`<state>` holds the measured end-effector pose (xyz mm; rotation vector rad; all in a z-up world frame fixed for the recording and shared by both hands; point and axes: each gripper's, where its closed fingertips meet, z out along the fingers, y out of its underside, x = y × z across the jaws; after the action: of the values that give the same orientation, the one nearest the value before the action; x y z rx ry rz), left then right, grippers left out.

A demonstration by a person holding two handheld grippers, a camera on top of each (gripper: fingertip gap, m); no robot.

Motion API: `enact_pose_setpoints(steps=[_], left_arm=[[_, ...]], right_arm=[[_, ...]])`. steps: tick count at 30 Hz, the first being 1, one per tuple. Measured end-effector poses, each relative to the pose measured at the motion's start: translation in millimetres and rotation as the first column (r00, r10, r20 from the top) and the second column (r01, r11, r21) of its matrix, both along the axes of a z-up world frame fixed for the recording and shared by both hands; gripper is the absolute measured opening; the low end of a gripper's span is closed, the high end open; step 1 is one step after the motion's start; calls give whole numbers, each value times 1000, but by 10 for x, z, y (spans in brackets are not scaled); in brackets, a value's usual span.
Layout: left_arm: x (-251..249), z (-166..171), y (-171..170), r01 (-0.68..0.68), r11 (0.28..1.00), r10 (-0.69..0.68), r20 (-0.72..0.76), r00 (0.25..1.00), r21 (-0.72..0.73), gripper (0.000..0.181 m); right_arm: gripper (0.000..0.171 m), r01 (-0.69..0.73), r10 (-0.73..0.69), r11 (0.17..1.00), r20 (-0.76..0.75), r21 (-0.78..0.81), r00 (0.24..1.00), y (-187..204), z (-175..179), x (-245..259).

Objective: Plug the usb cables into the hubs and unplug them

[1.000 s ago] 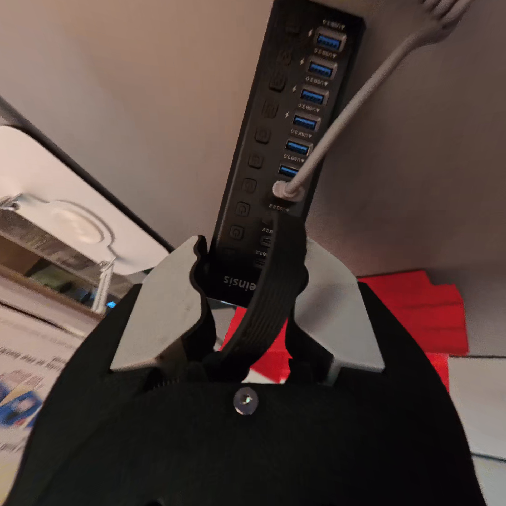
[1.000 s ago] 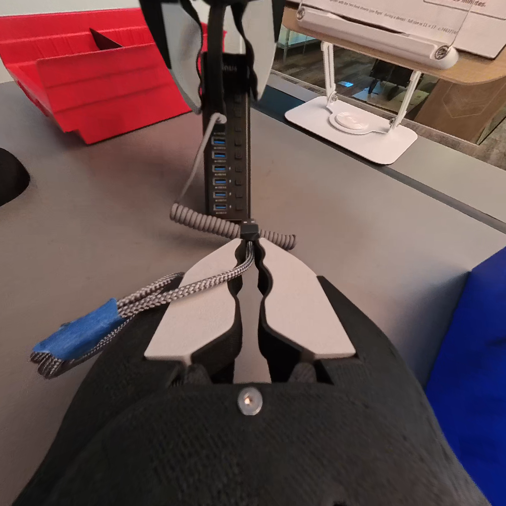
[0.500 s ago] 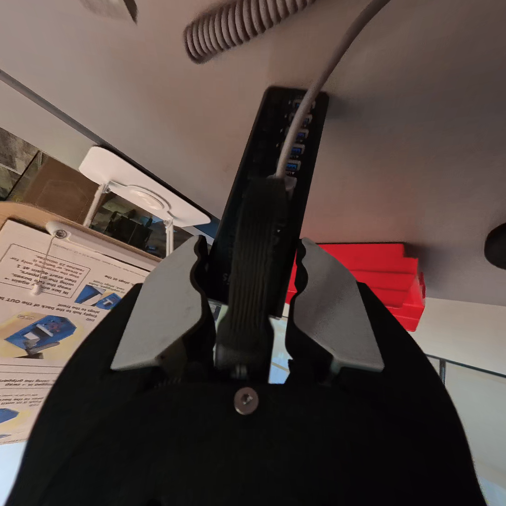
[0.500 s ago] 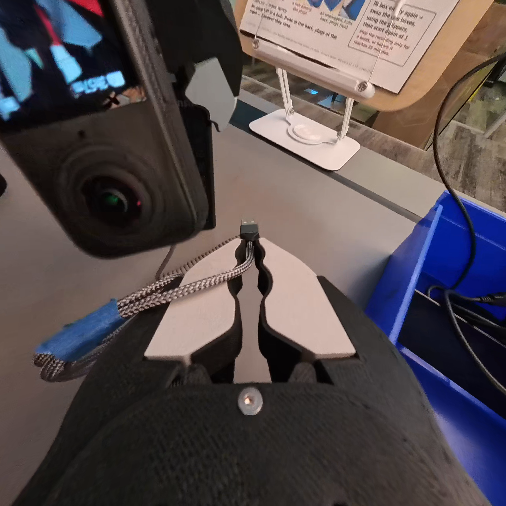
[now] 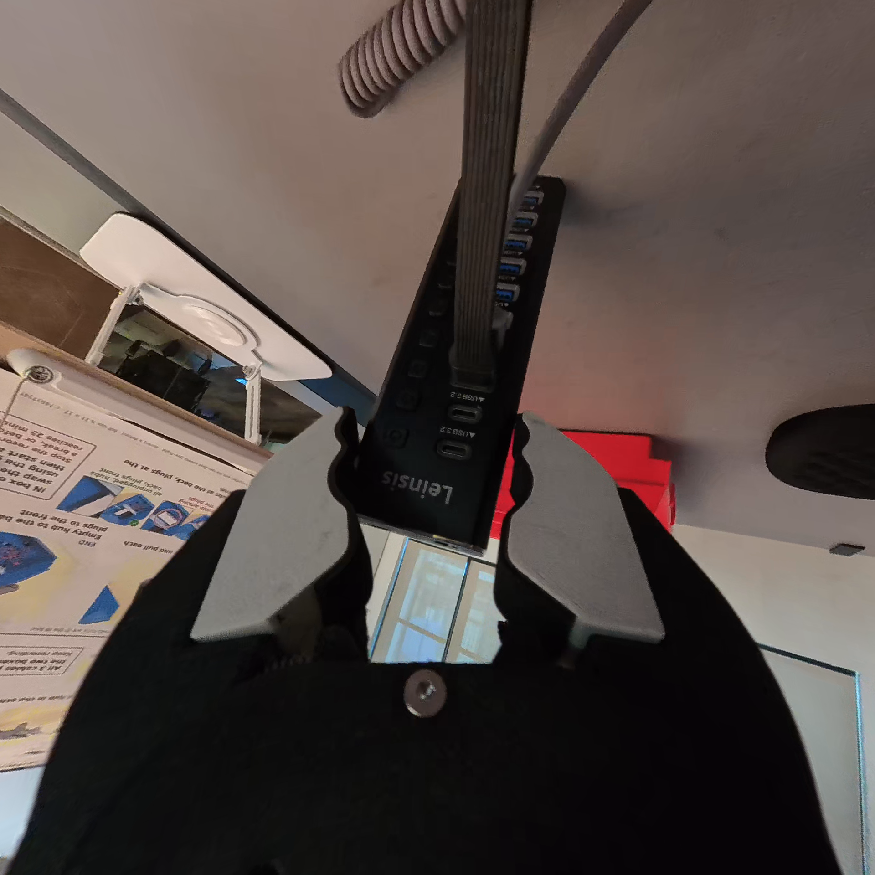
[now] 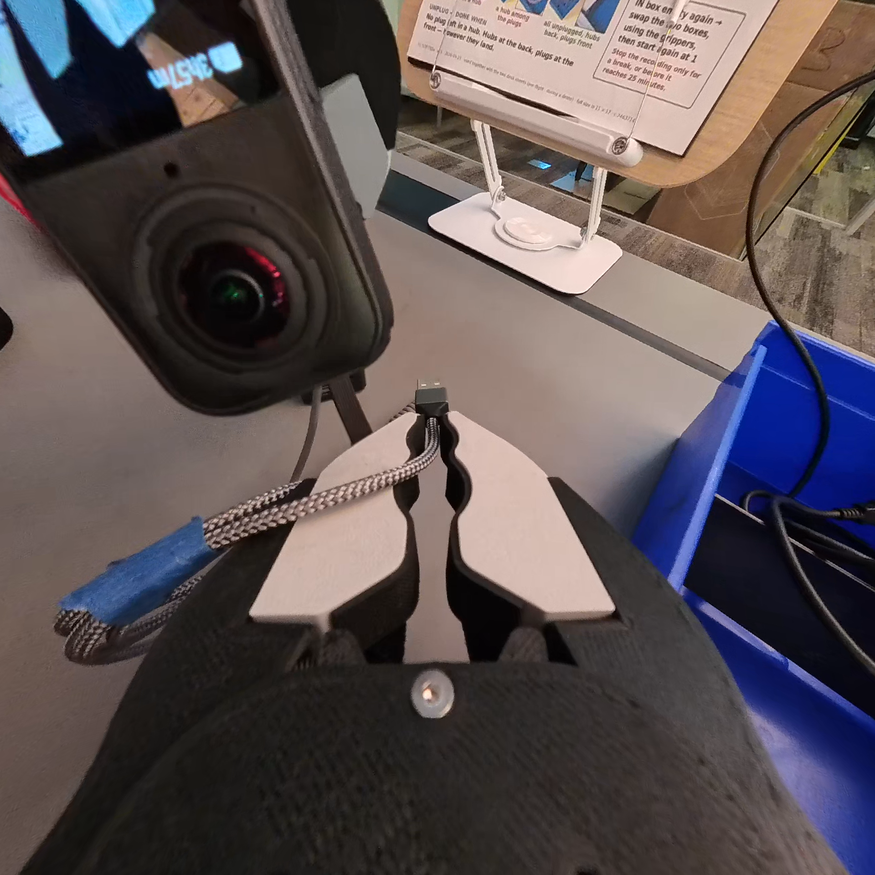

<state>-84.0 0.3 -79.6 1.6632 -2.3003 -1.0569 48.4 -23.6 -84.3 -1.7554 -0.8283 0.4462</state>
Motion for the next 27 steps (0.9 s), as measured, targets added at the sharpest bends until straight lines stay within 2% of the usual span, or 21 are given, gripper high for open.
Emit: enact_pose_setpoints(steps=[27], left_arm=[[9, 20, 58, 23, 999, -25, 74, 997, 28, 66]], right_arm=[[7, -11, 11, 1000, -8, 9, 1000, 12, -6, -23]])
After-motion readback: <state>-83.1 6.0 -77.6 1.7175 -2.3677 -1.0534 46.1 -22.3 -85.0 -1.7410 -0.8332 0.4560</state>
